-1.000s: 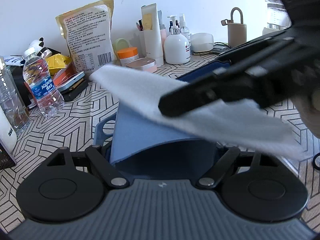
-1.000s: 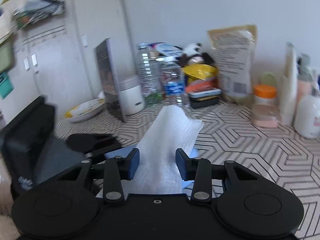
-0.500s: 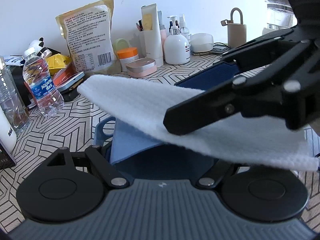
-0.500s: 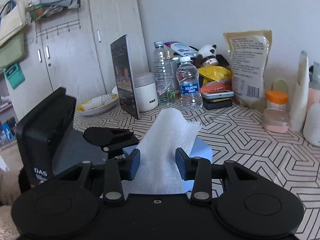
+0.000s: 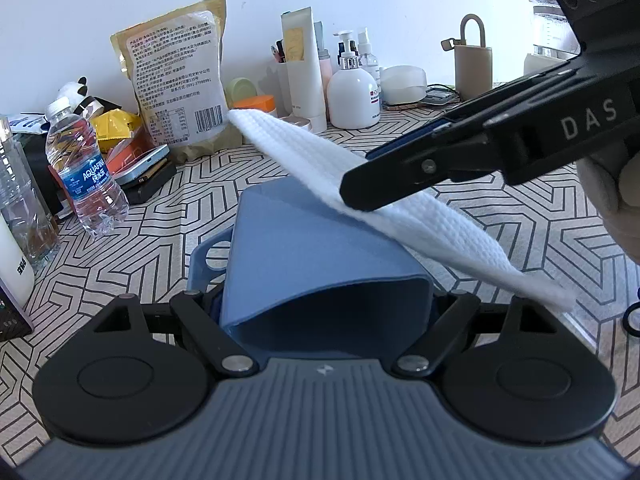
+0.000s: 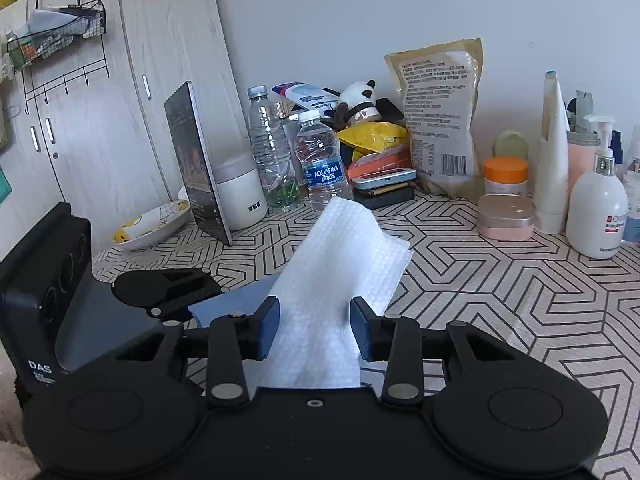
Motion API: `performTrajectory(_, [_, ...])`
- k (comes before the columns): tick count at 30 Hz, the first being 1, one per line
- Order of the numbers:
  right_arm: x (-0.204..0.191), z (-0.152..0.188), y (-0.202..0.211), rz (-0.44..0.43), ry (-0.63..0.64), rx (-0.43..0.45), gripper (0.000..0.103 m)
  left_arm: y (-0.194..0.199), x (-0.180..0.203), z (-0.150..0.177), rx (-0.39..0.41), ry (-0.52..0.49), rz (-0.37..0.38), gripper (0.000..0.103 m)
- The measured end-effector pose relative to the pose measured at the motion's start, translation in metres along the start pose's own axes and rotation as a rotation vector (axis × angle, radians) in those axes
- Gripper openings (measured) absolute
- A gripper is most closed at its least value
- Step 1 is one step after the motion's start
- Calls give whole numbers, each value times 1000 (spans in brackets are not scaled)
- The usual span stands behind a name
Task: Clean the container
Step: 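Rub the wipe back and forth over the container rim with the right gripper, then wipe the container side again with the right gripper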
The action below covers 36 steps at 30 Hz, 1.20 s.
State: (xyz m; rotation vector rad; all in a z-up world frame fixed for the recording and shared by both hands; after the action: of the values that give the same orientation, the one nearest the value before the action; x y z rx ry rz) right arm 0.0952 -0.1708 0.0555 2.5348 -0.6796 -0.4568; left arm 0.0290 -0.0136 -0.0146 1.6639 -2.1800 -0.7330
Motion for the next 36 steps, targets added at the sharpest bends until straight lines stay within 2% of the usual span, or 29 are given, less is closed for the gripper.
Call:
performTrajectory(4, [0,2,2,-6,-8,-8,32,0,0,0,0,1,1,83])
performTrajectory(7, [0,4,3,-11,-15,-14,28,0,-1,0,0,1,0,83])
performTrajectory(11, [-3,10,5,-2,-26,-27,26,0,-2,0,0,1,1,83])
performTrajectory(15, [-1,15,-5,25,-36,-70,23,-1,-4,0,-3,5,1,83])
performTrajectory(21, [-1,22,-23,69,-22,-139,23,-2,-5,0,-3,6,-4,83])
performTrajectory(28, [-3,12,-3,25,-23,-50,23,-1,-4,1,-5,6,-5,83])
performTrajectory(36, [-1,13,-5,26,-26,-57,23,-2,-2,0,-7,3,-9,83])
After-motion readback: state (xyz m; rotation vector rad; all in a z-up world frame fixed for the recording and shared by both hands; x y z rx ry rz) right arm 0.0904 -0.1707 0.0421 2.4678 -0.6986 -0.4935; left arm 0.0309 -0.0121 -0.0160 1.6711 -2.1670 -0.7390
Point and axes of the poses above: each gripper's, at about its wrist camera, not at the fingertips, and y roughly against the way its jaws point, x to its right, z to its underside, the point moved 3 cm from there along -y, roughly the way its jaws point, and after that the axes turned 5 degrees about z, right-handed, at the moved point
